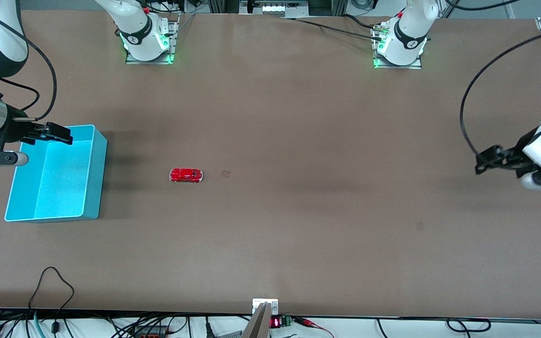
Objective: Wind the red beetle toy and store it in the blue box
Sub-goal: 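Raise the left gripper away while the right gripper moves toward the car, then position the right gripper above the red car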
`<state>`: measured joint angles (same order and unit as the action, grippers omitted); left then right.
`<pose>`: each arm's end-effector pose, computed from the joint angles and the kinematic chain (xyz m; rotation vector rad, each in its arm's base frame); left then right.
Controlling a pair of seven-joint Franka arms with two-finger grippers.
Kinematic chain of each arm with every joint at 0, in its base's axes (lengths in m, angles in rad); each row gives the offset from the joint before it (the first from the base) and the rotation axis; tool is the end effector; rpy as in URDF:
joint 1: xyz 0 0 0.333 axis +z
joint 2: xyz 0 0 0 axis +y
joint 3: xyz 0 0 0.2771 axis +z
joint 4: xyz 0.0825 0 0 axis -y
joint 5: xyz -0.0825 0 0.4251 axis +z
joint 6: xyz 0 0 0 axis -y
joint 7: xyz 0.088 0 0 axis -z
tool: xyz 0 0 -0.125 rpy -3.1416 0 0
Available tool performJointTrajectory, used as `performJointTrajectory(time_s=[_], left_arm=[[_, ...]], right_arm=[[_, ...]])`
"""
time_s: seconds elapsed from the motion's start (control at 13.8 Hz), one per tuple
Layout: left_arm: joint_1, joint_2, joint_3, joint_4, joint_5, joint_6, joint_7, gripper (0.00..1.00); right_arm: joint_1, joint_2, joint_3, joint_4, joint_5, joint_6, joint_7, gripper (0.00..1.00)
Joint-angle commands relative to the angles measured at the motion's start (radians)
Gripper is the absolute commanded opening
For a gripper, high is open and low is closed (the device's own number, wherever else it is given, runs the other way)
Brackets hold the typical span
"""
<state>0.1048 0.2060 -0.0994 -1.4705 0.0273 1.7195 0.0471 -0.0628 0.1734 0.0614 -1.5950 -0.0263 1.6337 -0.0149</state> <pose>0.6619 0.0114 0.5041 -3.1322 0.0667 -0.0686 0.6325 -0.0059 0.4537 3.1201 0.0261 -0.2101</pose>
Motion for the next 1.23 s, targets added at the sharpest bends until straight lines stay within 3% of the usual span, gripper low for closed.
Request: performJointTrajectory(time_s=[0.0, 0.29, 0.51, 0.65, 0.8, 1.02, 1.16], left_arm=[[0.001, -0.062, 0.007, 0.004, -0.026, -0.058, -0.096, 1.00], [0.001, -0.114, -0.002, -0.019, -0.058, -0.083, -0.139, 1.00], [0.009, -0.187, -0.002, -0.143, -0.058, -0.057, -0.132, 1.00], [0.009, -0.220, -0.002, -0.207, -0.058, 0.003, -0.133, 1.00], [0.010, -0.221, 0.004, -0.208, -0.058, 0.008, -0.132, 1.00], [0.016, -0.212, 0.006, -0.192, -0.058, -0.003, -0.130, 1.00], [0.003, -0.189, -0.006, -0.170, -0.044, 0.002, -0.148, 1.00]], right_arm=[[0.000, -0.005, 0.006, 0.010, 0.006, -0.035, -0.023, 1.00], [-0.005, -0.003, 0.009, 0.010, 0.011, -0.077, -0.014, 1.00], [-0.002, -0.003, 0.006, -0.012, 0.069, -0.068, -0.026, 1.00], [0.003, -0.040, 0.011, -0.112, 0.080, 0.012, -0.045, 1.00], [0.005, -0.064, 0.017, -0.215, 0.082, 0.057, -0.069, 1.00], [0.000, -0.077, 0.070, -0.348, 0.078, 0.205, -0.310, 1.00], [-0.014, -0.092, 0.157, -0.423, 0.062, 0.294, -0.455, 1.00]])
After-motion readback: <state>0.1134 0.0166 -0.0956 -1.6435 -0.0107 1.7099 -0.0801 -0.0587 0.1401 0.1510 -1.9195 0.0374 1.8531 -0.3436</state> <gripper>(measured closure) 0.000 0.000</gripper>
